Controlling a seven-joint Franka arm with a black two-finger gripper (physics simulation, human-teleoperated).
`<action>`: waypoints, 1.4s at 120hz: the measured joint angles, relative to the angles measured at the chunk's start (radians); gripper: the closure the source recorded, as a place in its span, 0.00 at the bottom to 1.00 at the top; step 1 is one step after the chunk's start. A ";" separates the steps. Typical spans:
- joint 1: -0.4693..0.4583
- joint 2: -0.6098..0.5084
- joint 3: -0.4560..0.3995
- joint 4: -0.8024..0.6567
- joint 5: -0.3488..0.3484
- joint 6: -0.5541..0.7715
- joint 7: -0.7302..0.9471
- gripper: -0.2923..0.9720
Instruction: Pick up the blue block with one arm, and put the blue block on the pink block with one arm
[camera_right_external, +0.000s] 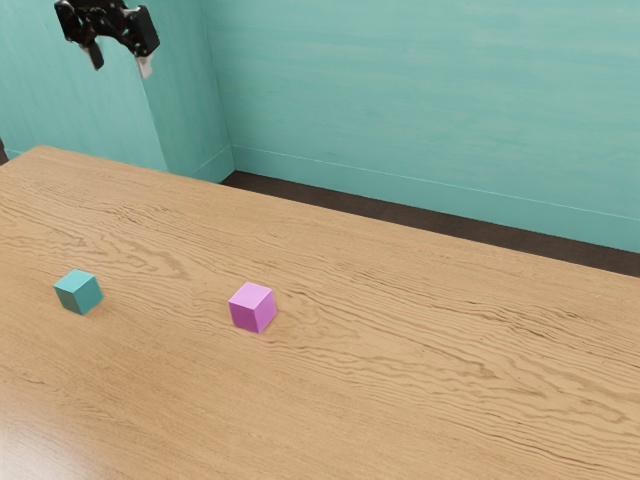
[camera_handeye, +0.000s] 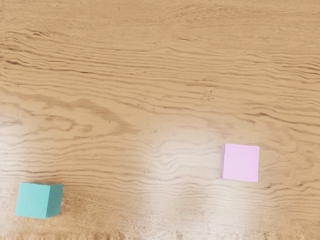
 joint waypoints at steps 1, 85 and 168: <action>0.014 0.011 0.000 -0.008 0.004 -0.004 0.001 0.25; 0.414 0.287 -0.161 -0.448 0.131 0.346 0.266 0.25; 0.502 0.399 -0.197 -0.362 0.176 0.387 0.498 0.25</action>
